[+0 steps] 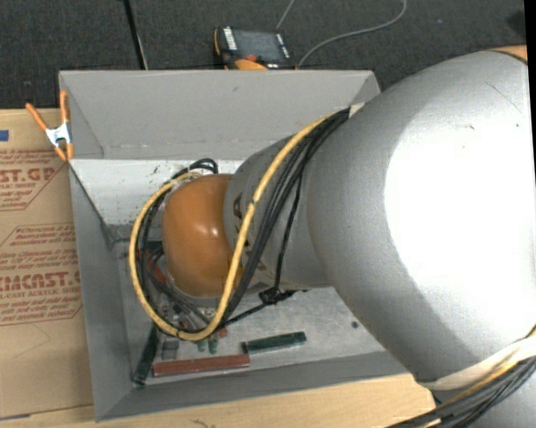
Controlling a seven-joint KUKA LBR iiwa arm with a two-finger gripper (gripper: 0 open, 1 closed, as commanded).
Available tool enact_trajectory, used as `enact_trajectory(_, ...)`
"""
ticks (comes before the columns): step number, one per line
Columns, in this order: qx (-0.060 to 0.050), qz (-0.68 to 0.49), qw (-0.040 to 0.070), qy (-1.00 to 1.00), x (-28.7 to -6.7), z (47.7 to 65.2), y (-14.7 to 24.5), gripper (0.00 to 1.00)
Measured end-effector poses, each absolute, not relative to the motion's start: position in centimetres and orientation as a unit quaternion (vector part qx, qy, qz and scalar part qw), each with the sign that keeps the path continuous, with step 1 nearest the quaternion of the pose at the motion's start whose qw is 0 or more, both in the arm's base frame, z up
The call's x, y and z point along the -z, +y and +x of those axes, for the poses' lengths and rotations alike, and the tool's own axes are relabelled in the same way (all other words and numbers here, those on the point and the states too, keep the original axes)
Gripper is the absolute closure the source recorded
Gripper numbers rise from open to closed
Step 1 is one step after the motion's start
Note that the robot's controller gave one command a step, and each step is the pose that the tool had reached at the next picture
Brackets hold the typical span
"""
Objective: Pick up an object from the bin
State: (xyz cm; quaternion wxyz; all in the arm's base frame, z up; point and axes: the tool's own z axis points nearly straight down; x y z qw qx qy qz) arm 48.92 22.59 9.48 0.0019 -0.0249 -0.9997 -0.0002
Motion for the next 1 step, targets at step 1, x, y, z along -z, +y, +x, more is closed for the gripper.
enact_trajectory(1,-0.001,-0.048,0.0,-0.999,-7.17,48.69,23.94,1.0)
